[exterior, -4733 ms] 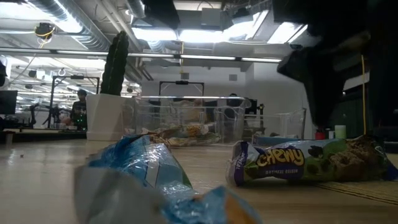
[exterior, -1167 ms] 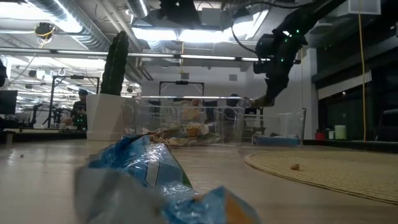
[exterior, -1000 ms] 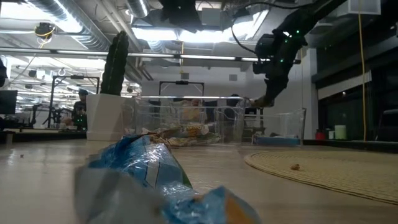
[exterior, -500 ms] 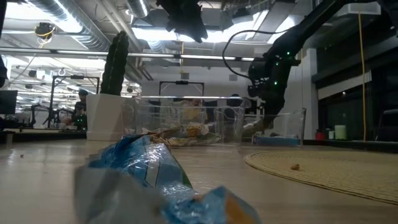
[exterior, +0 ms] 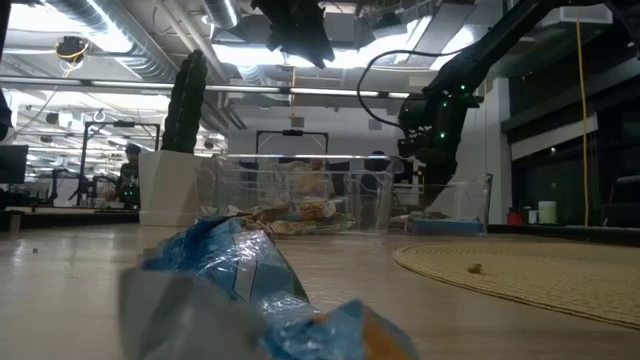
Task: Pick and place Granola Bars by type
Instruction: Put the blue granola bar into the top right transparent bin, then put the yellow granola bar into the bottom transparent bin
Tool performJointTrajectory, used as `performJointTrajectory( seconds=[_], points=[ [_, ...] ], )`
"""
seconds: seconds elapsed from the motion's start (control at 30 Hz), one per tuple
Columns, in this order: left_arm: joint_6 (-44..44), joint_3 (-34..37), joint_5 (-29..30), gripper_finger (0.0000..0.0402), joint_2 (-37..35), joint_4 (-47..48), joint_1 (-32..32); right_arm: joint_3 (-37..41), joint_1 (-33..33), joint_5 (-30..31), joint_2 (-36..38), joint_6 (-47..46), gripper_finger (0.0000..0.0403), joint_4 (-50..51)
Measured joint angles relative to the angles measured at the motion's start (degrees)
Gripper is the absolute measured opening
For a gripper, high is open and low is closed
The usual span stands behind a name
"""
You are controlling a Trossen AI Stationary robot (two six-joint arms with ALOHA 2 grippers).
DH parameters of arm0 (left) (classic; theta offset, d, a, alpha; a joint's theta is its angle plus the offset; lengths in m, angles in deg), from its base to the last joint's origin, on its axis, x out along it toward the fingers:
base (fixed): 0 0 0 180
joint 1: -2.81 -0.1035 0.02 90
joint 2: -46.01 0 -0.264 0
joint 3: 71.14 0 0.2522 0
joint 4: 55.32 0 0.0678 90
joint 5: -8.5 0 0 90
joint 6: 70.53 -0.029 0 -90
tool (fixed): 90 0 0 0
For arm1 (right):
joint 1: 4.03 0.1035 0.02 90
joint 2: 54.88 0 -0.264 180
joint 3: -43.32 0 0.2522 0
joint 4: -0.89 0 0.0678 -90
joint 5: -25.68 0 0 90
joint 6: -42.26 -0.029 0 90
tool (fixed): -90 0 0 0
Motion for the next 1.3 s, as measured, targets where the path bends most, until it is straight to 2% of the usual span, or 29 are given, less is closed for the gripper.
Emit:
performJointTrajectory(
  seconds=[0.2,0.4,0.6,0.77,0.93,1.1,1.3],
  points=[
    [-1.36,0.0,-1.0,0.0159,-1.22,0.63,0.0,0.0,0.0,0.0,1.96,0.02,0.0085,1.45],
    [-14.69,-0.07,-15.47,0.0159,-6.88,9.46,1.88,0.0,0.0,0.0,10.04,1.34,0.0087,3.39],
    [-24.37,-0.07,-21.15,0.0159,-9.18,22.64,6.33,0.0,1.55,0.19,20.97,4.3,0.0087,1.98],
    [-25.55,3.96,-26.35,0.0159,-8.81,30.75,10.84,0.0,5.47,0.32,28.86,4.48,0.0087,0.15],
    [-27.01,10.74,-34.31,0.0147,-8.68,28.34,16.93,-0.02,11.34,4.64,33.22,2.35,0.0087,1.45],
    [-30.67,16.7,-33.39,0.0125,-8.41,23.14,22.27,-0.02,18.09,5.1,35.79,-6.81,0.0087,4.63],
    [-31.57,24.1,-33.36,0.0114,-8.41,11.92,26.53,-0.02,27.36,6.21,37.51,-11.55,0.0087,6.32]
  ],
)
